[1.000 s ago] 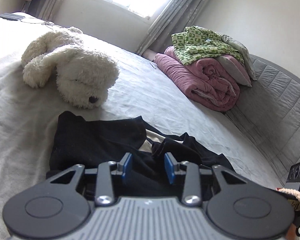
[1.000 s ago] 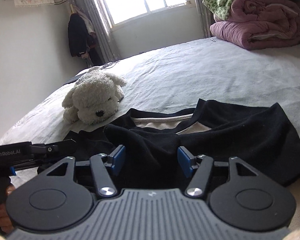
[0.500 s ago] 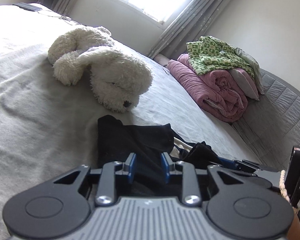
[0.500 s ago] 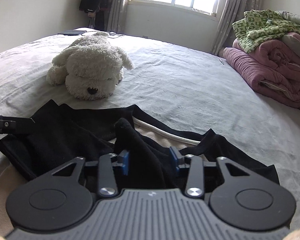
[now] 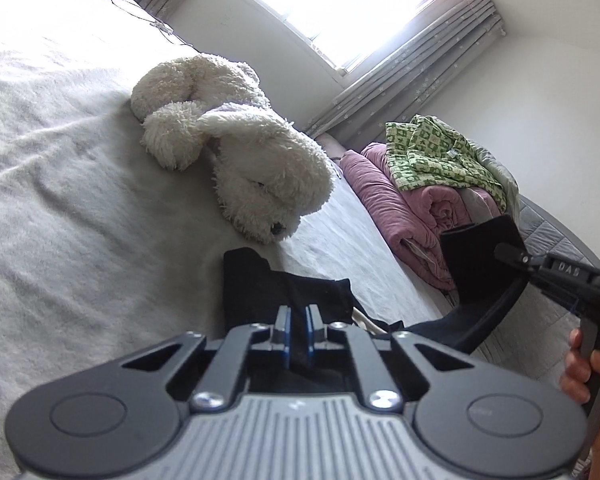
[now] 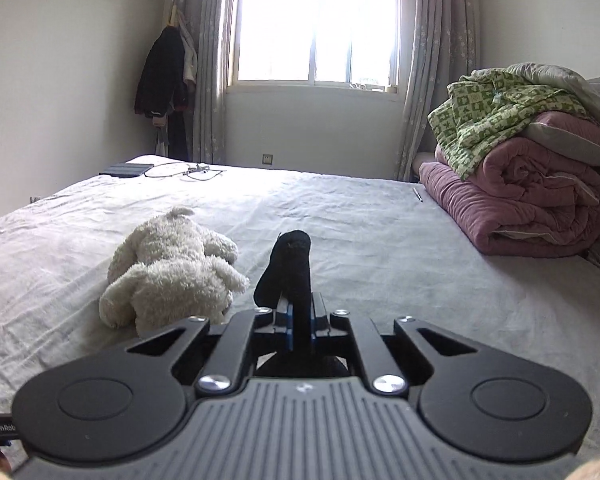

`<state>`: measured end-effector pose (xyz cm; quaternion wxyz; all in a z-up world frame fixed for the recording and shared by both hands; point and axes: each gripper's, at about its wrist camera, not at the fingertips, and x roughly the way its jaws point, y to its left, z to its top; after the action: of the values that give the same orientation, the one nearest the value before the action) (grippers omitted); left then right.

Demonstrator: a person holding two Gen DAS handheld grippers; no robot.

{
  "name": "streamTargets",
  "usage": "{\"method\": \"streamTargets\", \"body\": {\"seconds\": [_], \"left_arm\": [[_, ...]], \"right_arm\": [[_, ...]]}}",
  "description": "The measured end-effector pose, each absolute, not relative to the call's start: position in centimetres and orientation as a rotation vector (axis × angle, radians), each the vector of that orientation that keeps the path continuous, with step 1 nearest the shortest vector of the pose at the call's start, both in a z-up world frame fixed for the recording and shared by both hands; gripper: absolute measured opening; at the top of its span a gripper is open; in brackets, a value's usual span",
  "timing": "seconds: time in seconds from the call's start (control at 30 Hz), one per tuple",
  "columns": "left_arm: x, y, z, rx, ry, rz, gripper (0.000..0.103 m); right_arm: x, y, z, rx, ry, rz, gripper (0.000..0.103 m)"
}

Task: Fold clothes

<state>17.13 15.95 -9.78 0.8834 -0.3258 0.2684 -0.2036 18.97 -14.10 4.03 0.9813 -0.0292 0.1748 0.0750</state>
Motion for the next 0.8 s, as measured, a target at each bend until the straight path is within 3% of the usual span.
{"method": "streamTargets", "body": {"seconds": [0.2,0.37,0.5,0.8], "left_arm": [[17.1,15.8,-9.6,-0.689,0.544,-0.474,0.005],[17.6,14.4,-10.0,-0.608,0.624,-0.526,0.005],[18.1,12.9,-10.8,-0.504,0.724,-0.504,0.005],[18.0,12.9,-11.0,-0.486,0.737,-0.508,0.005]], "right_arm": [[19.1,-14.2,7.1,-0.012,0.258,0.165,0.007],[19.0,-16.3,6.5,0.046,0.261,0.142,0.007],[18.8,-19.9,3.7,0.162,0.327,0.107,0.007],[14.6,-27.3,-5.1,0.406,0.476,-0.078,0.007]]}}
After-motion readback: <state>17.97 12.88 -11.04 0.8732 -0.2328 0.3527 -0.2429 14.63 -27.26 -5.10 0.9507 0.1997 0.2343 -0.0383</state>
